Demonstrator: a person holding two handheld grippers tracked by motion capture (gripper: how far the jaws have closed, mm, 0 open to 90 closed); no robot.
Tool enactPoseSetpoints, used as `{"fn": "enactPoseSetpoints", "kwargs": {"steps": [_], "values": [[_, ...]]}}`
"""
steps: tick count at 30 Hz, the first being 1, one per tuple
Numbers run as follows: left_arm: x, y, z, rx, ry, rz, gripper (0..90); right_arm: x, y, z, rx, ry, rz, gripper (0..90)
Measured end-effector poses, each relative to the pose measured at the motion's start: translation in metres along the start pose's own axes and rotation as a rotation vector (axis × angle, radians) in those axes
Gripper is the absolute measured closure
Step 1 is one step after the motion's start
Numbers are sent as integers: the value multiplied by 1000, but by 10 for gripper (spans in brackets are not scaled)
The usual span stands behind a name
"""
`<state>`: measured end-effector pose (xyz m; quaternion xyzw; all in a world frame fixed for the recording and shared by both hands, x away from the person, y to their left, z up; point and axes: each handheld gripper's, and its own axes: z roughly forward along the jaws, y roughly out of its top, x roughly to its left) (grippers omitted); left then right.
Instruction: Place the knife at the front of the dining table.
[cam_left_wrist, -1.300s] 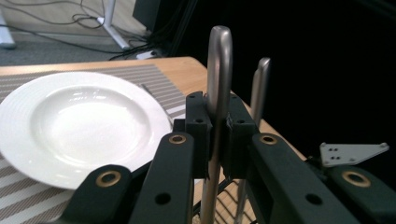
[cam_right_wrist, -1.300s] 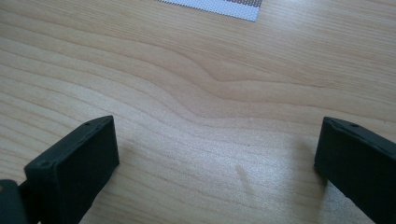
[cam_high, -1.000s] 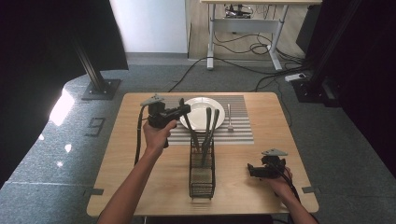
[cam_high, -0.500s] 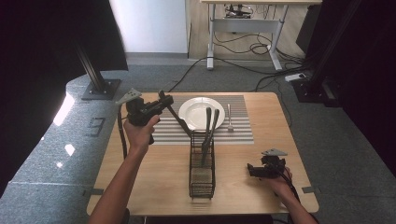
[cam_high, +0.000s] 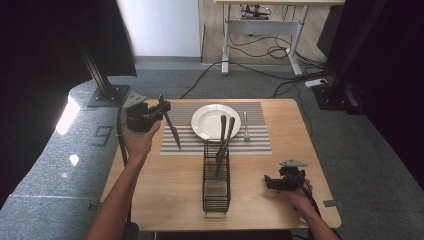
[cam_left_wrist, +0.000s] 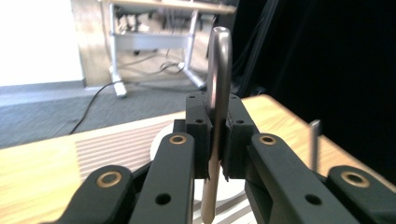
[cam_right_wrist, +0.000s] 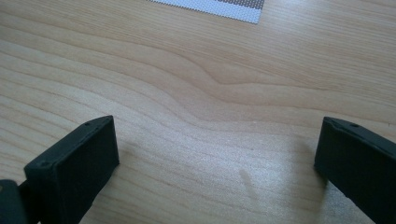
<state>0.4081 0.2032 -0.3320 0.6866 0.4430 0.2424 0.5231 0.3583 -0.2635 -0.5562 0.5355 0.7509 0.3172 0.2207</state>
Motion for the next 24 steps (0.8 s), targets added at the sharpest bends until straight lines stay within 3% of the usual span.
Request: {"fn": "enactPoseSetpoints", "kwargs": {"steps": [4, 6, 11, 18, 24], "values": [[2, -3, 12, 47, 41, 21, 834, 0, 0, 0, 0, 0, 1, 0], [4, -6, 23, 93, 75, 36, 834, 0, 0, 0, 0, 0, 1, 0], [8, -12, 38, 157, 111, 42, 834, 0, 0, 0, -2, 1, 1, 0], [8, -18, 49, 201, 96, 50, 834, 0, 0, 0, -3, 2, -2, 0], [14, -28, 62, 245, 105, 32, 834, 0, 0, 0, -3, 2, -3, 0]]}}
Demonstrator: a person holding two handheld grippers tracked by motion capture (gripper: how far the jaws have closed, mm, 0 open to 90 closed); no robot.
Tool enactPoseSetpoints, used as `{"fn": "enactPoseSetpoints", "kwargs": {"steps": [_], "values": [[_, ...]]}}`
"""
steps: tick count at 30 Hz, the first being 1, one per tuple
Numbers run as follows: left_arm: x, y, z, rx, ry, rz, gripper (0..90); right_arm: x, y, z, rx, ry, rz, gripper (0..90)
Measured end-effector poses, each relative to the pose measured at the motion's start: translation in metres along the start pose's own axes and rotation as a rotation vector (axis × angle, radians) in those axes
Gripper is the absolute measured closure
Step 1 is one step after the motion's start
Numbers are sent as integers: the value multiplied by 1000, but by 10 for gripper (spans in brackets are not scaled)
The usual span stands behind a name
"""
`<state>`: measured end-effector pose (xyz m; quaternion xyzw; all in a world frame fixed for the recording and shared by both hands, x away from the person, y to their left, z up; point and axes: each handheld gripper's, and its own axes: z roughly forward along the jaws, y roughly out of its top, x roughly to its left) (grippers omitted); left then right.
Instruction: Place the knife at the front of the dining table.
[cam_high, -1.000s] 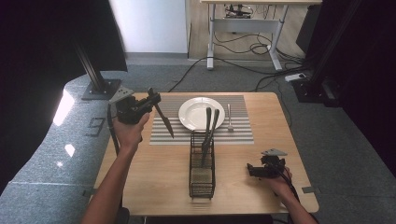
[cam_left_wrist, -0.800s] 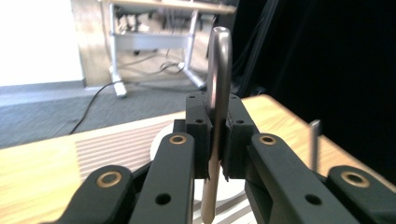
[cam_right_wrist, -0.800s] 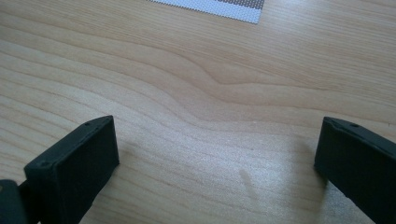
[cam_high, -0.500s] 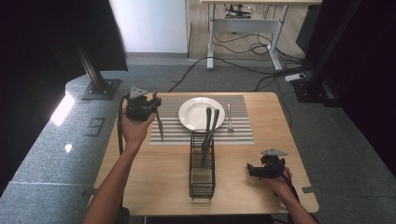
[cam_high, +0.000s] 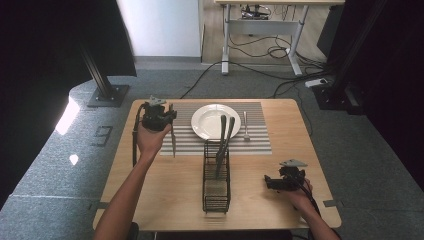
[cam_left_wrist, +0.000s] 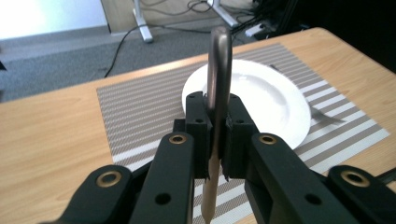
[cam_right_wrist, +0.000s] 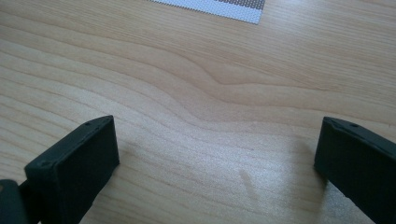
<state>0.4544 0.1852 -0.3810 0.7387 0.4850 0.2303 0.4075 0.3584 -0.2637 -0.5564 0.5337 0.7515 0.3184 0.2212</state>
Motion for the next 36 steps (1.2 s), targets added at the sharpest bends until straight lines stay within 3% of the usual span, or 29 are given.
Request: {"fn": "enactPoseSetpoints", "kwargs": {"steps": [5, 20, 26, 27, 29, 30, 36], "values": [[10, -5, 12, 33, 34, -12, 834, 0, 0, 0, 1, 0, 1, 0], [15, -1, 30, 47, 42, -25, 834, 0, 0, 0, 1, 1, 3, 0], [25, 0, 54, 87, 50, -50, 835, 0, 0, 0, 1, 1, 2, 0], [31, -2, 64, 105, 47, -73, 835, 0, 0, 0, 1, 2, 2, 0], [33, -3, 67, 108, 48, -82, 835, 0, 0, 0, 1, 2, 1, 0], [40, -5, 79, 132, 49, -102, 835, 0, 0, 0, 1, 3, 1, 0], [53, -17, 109, 190, 51, -143, 835, 0, 0, 0, 1, 3, 0, 0]]}}
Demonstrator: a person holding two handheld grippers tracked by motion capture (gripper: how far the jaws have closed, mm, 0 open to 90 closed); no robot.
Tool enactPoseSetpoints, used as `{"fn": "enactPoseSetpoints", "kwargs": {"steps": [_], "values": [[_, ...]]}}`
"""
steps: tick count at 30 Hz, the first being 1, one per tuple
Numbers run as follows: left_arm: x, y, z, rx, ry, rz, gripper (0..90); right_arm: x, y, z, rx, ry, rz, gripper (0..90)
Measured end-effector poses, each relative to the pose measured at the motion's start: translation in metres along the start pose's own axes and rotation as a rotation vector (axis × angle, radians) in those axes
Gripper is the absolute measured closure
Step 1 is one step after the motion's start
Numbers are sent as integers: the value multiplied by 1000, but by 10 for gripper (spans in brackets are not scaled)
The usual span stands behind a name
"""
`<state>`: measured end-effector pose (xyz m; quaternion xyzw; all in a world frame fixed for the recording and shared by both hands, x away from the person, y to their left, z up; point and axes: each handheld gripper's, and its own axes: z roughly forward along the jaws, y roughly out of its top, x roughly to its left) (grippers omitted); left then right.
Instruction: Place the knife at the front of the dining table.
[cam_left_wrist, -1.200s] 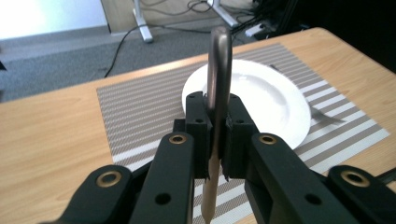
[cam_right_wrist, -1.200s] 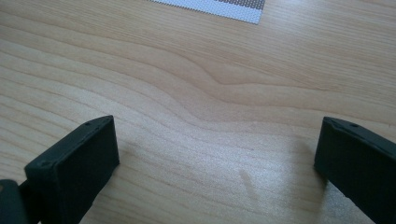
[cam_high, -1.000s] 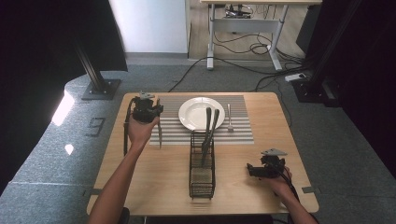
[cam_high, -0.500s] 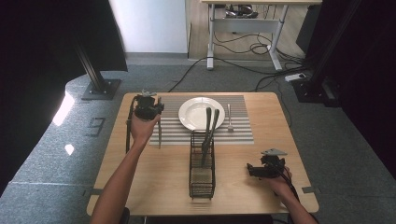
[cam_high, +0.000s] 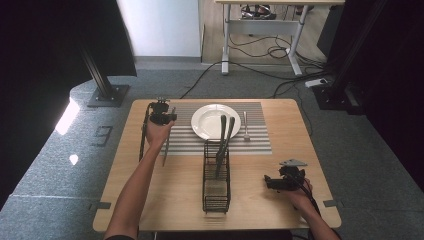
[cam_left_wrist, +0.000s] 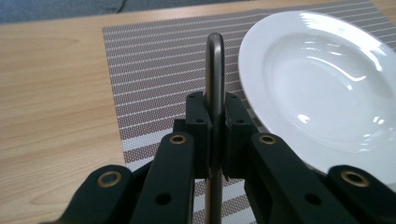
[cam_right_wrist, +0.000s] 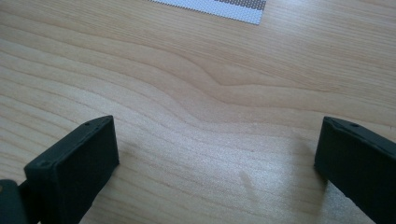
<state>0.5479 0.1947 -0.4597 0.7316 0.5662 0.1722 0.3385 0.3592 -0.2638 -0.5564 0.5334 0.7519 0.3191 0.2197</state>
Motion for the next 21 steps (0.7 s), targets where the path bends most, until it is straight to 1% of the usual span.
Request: {"fn": "enactPoseSetpoints", "kwargs": {"steps": [3, 4, 6, 8, 9, 10, 11, 12, 14, 16, 18, 19, 20, 21], "values": [[4, 0, 11, 25, 8, -2, 835, 0, 0, 0, 0, 0, -1, 0], [4, 0, 11, 25, 8, -2, 835, 0, 0, 0, 0, 0, -1, 0], [7, 1, 24, 56, 31, 1, 835, 0, 0, 0, 0, 1, -2, 0], [8, 1, 26, 56, 34, -4, 835, 0, 0, 0, -1, 1, -2, 0], [10, 1, 32, 66, 35, -13, 835, 0, 0, 0, 0, 1, -2, 0], [10, 1, 32, 66, 35, -13, 835, 0, 0, 0, 0, 1, -2, 0], [12, 0, 40, 85, 40, -17, 835, 0, 0, 0, -1, 1, -3, 0], [13, -1, 45, 93, 45, -25, 835, 0, 0, 0, -1, 1, -3, 0], [14, -1, 47, 102, 48, -26, 834, 0, 0, 0, -1, 1, -3, 0], [15, -2, 55, 109, 52, -40, 834, 0, 0, 0, -1, 1, -3, 0], [15, -3, 60, 126, 64, -33, 834, 0, 0, 0, -1, 2, -4, 0], [14, -3, 65, 136, 81, -27, 834, 0, 0, 0, -1, 2, -4, 0], [14, -3, 65, 136, 81, -27, 833, 0, 0, 0, -1, 2, -4, 0], [13, -4, 68, 144, 89, -21, 833, 0, 0, 0, -1, 2, -4, 0]]}}
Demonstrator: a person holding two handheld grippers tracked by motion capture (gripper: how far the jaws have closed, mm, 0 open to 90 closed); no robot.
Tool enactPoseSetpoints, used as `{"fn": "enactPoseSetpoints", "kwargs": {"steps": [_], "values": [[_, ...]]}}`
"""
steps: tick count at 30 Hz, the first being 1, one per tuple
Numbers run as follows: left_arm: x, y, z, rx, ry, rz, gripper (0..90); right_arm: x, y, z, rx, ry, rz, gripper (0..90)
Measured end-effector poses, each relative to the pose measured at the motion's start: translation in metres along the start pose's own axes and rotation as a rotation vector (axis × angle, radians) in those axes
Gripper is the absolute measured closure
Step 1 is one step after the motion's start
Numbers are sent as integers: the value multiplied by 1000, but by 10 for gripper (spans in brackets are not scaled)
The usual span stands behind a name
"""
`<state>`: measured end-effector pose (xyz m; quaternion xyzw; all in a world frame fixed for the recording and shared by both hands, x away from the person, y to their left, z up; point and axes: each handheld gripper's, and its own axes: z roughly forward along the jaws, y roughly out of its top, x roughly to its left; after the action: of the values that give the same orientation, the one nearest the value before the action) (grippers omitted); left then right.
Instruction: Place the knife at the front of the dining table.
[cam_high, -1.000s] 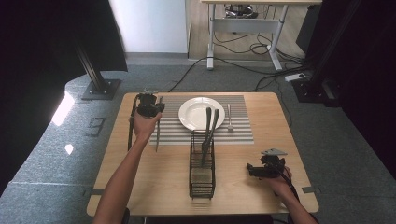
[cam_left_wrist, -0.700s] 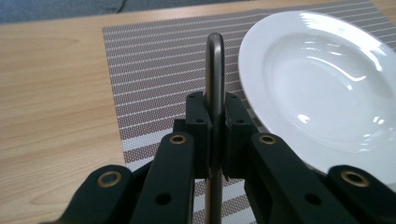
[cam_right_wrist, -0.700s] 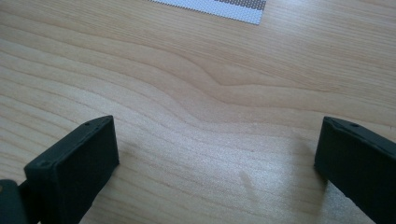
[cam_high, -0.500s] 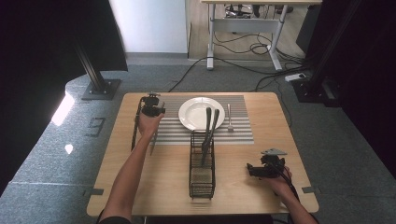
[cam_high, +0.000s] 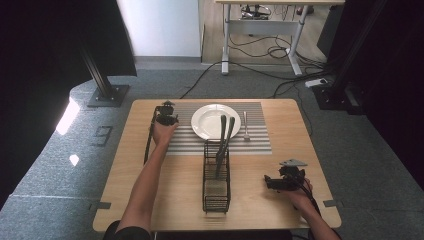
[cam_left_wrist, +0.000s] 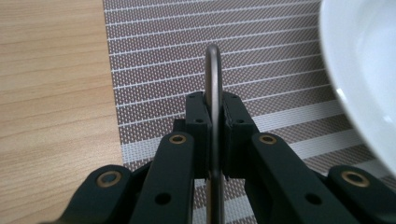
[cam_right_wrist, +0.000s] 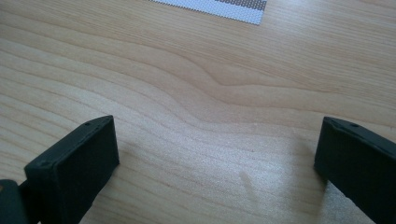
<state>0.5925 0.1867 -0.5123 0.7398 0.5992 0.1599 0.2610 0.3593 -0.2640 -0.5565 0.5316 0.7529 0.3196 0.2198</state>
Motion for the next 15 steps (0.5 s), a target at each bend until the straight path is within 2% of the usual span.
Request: {"fn": "enactPoseSetpoints", "kwargs": {"steps": [7, 15], "values": [[0, -1, 8, 5, 3, -20, 833, 0, 0, 0, 1, 3, -3, 0], [-4, -2, 11, 9, 2, -4, 831, 0, 0, -1, 1, 2, -2, 0]]}}
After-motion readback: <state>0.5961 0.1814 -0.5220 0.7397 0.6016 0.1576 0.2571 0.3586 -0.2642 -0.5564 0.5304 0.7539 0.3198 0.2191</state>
